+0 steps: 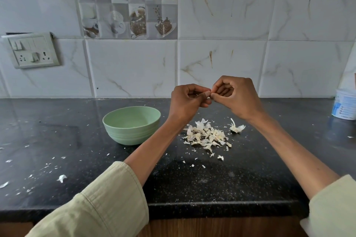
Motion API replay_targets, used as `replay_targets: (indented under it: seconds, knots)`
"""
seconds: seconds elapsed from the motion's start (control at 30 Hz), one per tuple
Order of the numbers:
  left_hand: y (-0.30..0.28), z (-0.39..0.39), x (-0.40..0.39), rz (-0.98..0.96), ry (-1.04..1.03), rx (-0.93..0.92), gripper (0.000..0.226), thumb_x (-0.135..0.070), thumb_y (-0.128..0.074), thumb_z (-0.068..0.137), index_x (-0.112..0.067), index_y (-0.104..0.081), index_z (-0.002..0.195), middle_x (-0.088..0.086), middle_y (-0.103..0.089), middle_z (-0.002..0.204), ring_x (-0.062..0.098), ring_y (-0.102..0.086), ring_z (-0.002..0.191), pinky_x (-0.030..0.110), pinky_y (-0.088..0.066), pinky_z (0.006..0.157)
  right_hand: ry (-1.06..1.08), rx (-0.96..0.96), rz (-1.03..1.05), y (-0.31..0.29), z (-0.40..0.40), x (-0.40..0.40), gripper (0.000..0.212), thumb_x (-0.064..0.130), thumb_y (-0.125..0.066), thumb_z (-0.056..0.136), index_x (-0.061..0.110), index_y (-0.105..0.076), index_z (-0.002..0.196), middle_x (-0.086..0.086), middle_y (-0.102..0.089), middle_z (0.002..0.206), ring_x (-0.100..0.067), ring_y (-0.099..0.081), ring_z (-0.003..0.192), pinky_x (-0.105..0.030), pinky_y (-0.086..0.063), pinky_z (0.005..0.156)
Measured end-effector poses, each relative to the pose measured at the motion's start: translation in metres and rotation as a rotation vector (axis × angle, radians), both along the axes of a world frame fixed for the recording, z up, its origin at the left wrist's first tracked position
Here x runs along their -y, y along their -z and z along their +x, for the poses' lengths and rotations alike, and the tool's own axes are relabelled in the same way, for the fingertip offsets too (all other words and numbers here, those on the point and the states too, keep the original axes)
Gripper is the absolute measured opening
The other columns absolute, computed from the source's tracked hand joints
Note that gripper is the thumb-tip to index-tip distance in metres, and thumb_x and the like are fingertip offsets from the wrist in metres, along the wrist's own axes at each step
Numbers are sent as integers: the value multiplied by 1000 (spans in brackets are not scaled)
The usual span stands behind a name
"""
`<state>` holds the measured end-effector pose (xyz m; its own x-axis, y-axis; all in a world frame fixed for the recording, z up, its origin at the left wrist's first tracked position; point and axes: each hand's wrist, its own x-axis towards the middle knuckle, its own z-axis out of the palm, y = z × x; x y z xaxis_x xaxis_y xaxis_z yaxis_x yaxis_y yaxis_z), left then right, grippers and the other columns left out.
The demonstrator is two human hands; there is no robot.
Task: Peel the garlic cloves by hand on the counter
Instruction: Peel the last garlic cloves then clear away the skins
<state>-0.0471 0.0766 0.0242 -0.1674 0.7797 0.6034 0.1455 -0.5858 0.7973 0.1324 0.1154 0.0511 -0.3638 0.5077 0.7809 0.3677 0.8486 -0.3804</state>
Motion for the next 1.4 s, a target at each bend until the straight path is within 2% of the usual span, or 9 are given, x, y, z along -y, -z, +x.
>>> replay_targets:
  seconds: [0.33,0.47,0.6,0.8,1.17,1.3,1.4]
  knots:
    - [1,-1,-1,-11,21,16,14,-7,-78,94,3,-78,103,16,-79,85,29,-79,80,30,-64,74,-18,0,-13,0,-1,0,13,7,-84,84,15,-74,84,0,-73,76,-14,-70,70,-22,-57,68]
    - [1,0,-2,-30,51,67,17,-8,-78,95,4,-78,106,19,-79,89,26,-79,82,30,-64,75,-17,-11,-5,1,-2,1,15,6,-83,85,14,-71,87,0,-72,75,-11,-68,68,-18,-54,66]
    - [2,1,-1,-81,112,137,21,-7,-75,96,6,-77,112,21,-79,95,21,-78,82,25,-62,73,-48,7,4,-1,-1,2,17,7,-80,89,16,-68,98,-2,-71,76,-14,-68,68,-19,-54,66]
    - [2,1,-1,-152,160,245,23,-6,-75,96,5,-76,116,20,-79,98,16,-77,82,23,-61,73,-16,21,64,-1,-3,2,15,10,-81,90,17,-70,98,3,-72,77,-12,-70,73,-19,-55,69]
    - [-1,1,0,-184,117,286,21,-8,-80,92,4,-79,109,18,-79,90,16,-73,73,23,-59,70,24,28,100,-1,-4,4,13,12,-82,90,18,-72,94,7,-72,79,-12,-69,71,-18,-53,68]
    - [-1,1,-1,-178,93,272,18,-10,-81,91,2,-81,105,24,-78,96,15,-70,72,23,-59,71,41,33,124,0,-5,5,13,12,-83,89,17,-72,92,9,-72,78,-11,-69,71,-18,-53,67]
    - [-1,1,-2,-175,77,265,17,-10,-81,91,2,-81,102,24,-78,98,14,-69,71,22,-58,69,56,47,140,-1,-4,5,13,12,-83,90,17,-71,90,11,-71,77,-11,-69,69,-25,-57,65]
